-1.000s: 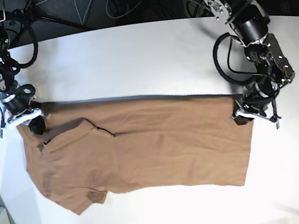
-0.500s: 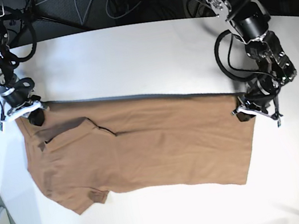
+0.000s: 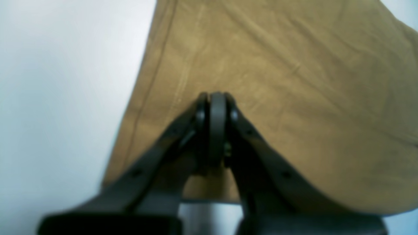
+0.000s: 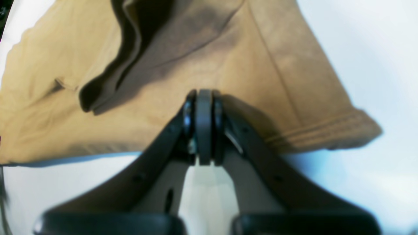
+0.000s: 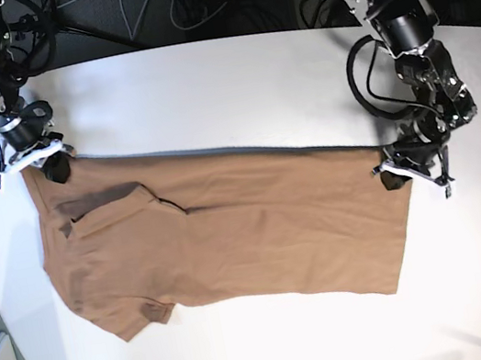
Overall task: Fold the T-shirt properly
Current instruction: 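Lower the edge and drag the shirt flat with both grippers, then keep pulling the shirt toward the robot to smooth it, then open both grippers and release the shirt edge, then move the right gripper to the opposite edge by the sleeve, grasp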
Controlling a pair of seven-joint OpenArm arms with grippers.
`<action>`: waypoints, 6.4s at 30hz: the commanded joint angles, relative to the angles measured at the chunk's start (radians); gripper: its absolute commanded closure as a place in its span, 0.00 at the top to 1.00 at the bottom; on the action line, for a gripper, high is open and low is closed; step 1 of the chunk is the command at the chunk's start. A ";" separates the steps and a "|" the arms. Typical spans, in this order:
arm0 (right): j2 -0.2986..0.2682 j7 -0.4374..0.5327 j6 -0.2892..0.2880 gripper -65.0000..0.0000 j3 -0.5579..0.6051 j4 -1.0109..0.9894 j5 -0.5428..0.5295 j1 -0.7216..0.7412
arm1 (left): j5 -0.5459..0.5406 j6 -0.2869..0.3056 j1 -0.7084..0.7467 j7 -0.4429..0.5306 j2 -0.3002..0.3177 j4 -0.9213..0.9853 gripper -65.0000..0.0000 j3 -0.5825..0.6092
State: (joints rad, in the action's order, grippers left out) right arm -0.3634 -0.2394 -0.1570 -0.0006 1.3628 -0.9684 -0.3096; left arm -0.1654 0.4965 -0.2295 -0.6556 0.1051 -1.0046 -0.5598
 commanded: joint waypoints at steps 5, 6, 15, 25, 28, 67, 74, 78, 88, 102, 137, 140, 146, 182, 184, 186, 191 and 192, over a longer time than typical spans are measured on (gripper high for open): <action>-0.012 -0.019 0.003 0.01 -0.006 0.008 0.007 -0.047 | 0.091 -0.031 0.086 -0.148 -0.011 -0.076 0.03 0.011; -0.012 -0.019 0.003 0.01 -0.006 0.008 0.007 -0.053 | 0.089 -0.031 0.098 -0.163 -0.011 -0.090 0.03 0.011; -0.012 0.044 -0.003 0.01 -0.005 0.014 0.006 -0.135 | 0.088 -0.029 0.204 -0.240 -0.014 -0.224 0.03 0.011; -0.016 0.108 -0.023 0.01 0.001 0.017 0.006 -0.201 | 0.088 0.052 0.350 -0.275 -0.017 -0.316 0.03 0.011; -0.013 0.119 -0.071 0.01 -0.003 0.022 0.006 -0.217 | 0.092 0.063 0.370 -0.275 -0.017 -0.317 0.03 0.011; -0.016 0.341 -0.077 0.01 -0.006 0.022 0.004 -0.337 | 0.092 0.064 0.568 -0.266 -0.006 -0.449 0.03 0.007; -0.010 0.410 -0.077 0.01 0.000 0.030 0.004 -0.359 | 0.088 0.064 0.566 -0.264 -0.006 -0.451 0.03 0.007; -0.010 0.426 -0.077 0.01 -0.003 0.060 0.004 -0.376 | 0.091 0.064 0.549 -0.266 -0.006 -0.451 0.03 0.007; -0.018 0.427 -0.117 0.01 -0.005 0.128 0.004 -0.372 | 0.088 0.064 0.543 -0.263 -0.006 -0.451 0.03 0.005; -0.018 0.427 -0.117 0.01 -0.005 0.208 0.006 -0.357 | 0.086 0.066 0.531 -0.273 -0.043 -0.633 0.03 0.005; -0.058 0.374 -0.117 0.02 0.004 0.223 0.007 -0.234 | 0.086 0.066 0.454 -0.315 -0.127 -0.865 0.03 0.005; -0.072 0.231 -0.117 0.02 0.006 0.223 0.009 -0.153 | 0.086 0.064 0.437 -0.315 -0.126 -0.891 0.03 0.004; -0.079 -0.084 -0.115 0.02 0.000 0.198 0.180 0.080 | 0.094 0.060 0.333 -0.318 -0.075 -0.874 0.03 0.004; -0.082 -0.614 -0.513 0.56 0.004 -0.389 0.374 0.827 | 0.096 0.061 0.241 -0.433 -0.028 -0.836 0.28 0.004; -0.070 -0.585 -0.534 0.56 0.003 -0.455 0.428 0.863 | 0.096 0.061 0.241 -0.435 -0.028 -0.836 0.28 0.004; -0.050 -0.567 -0.541 0.56 0.004 -0.517 0.480 0.889 | 0.096 0.061 0.241 -0.435 -0.028 -0.836 0.28 0.004; -0.004 -0.502 -0.541 0.56 0.004 -0.639 0.625 0.933 | 0.096 0.061 0.244 -0.435 -0.028 -0.836 0.28 0.004; -0.004 -0.487 -0.541 0.56 0.001 -0.653 0.653 0.936 | 0.096 0.061 0.255 -0.435 -0.028 -0.836 0.28 0.004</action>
State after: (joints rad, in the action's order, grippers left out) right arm -0.3462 -0.7380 -0.6926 0.0071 0.6956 -0.3080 0.5930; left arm -0.0628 0.5571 0.0311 -1.0924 0.0669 -1.8214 -0.5552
